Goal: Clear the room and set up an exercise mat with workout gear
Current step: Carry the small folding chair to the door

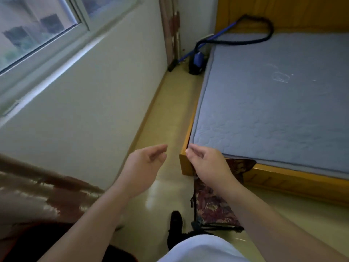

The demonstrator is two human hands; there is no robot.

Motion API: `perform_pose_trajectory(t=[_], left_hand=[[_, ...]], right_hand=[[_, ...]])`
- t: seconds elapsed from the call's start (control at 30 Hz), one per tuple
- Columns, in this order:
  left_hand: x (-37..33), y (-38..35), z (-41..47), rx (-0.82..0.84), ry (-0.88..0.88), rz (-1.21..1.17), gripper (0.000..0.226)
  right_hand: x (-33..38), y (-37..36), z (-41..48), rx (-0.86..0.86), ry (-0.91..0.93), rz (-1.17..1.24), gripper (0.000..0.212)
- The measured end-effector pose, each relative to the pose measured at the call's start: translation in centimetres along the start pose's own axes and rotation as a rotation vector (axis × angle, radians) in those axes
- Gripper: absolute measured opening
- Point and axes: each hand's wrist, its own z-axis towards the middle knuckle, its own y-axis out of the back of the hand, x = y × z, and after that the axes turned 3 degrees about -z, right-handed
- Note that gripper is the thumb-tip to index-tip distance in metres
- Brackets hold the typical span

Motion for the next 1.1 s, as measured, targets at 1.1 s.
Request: perform_pose_trajectory(t=[1.1], left_hand=[[-2.8, -8.4, 41.0, 1.164, -0.277, 0.303, 0.014]], right_hand=[[-0.3, -11.8, 23.2, -1.395, -0.856, 1.064, 0.033]])
